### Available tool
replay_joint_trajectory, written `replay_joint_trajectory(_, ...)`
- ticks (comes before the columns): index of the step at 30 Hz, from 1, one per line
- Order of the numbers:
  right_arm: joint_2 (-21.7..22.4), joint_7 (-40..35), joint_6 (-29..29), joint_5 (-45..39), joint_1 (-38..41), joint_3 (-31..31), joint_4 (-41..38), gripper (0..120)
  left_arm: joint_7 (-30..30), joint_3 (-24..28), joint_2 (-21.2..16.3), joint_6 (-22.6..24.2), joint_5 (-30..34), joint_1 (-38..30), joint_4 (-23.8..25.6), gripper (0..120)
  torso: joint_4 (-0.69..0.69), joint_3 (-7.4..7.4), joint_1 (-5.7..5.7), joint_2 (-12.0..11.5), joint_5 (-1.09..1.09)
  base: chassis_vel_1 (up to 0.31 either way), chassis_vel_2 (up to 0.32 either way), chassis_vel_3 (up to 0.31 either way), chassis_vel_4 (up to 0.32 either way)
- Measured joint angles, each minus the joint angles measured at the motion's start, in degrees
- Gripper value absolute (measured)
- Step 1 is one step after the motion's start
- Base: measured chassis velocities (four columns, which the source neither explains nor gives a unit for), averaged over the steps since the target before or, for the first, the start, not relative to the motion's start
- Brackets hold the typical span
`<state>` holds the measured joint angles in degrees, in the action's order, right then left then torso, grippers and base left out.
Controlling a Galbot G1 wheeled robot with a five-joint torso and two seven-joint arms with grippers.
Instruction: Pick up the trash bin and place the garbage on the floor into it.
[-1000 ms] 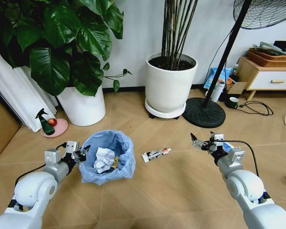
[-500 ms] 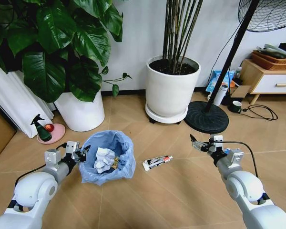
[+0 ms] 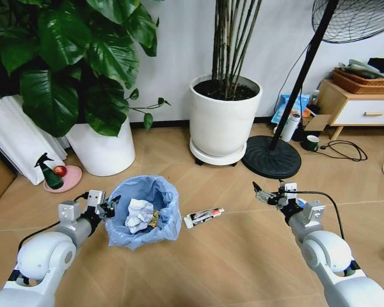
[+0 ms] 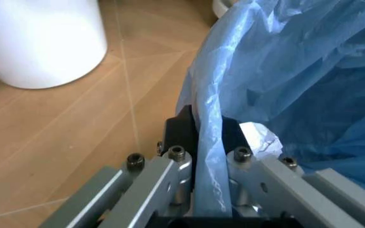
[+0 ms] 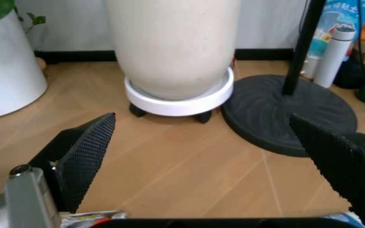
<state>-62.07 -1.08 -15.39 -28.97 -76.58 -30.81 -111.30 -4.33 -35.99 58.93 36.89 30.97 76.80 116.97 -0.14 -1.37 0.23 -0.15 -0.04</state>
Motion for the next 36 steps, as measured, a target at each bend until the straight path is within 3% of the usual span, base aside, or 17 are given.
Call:
replay_joint_trajectory(8,0.7,1.8,1.1,0.9,0.5,0.7,1.7,100,-0.1,0.0,0.0,-0.1,0.0,-0.1,-0.1,2,-0.01,0.00,0.00,0.0,0.01,-0.102,-0.104,0.091,0.098)
replay_joint_trajectory(19,7.3,16.5,3.4,1.8,9.4,5.9,15.1,100,0.0,0.2,0.2,-0.1,-0.1,-0.2,-0.5,2,0.03,0.00,0.00,0.0,-0.01,0.020,0.014,-0.005,-0.008)
replay_joint_trajectory(26,9.5,22.5,3.5,1.4,19.1,18.0,24.5,100,0.8,-0.3,0.8,0.0,-0.4,0.1,-0.7,2,0.01,-0.01,0.01,0.0,0.01,0.000,0.000,0.000,0.000)
replay_joint_trajectory(35,6.7,30.8,8.8,3.8,37.0,37.2,40.5,100,1.2,-1.7,-0.5,0.9,1.2,-1.3,-1.9,2,0.04,-0.01,0.01,0.0,-0.03,0.000,0.000,0.000,0.000)
replay_joint_trajectory(36,6.7,30.8,8.8,3.8,37.0,37.2,40.5,100,1.2,-1.7,-0.5,0.9,1.2,-1.3,-1.9,2,0.04,-0.01,0.01,0.0,-0.03,0.000,0.000,0.000,0.000)
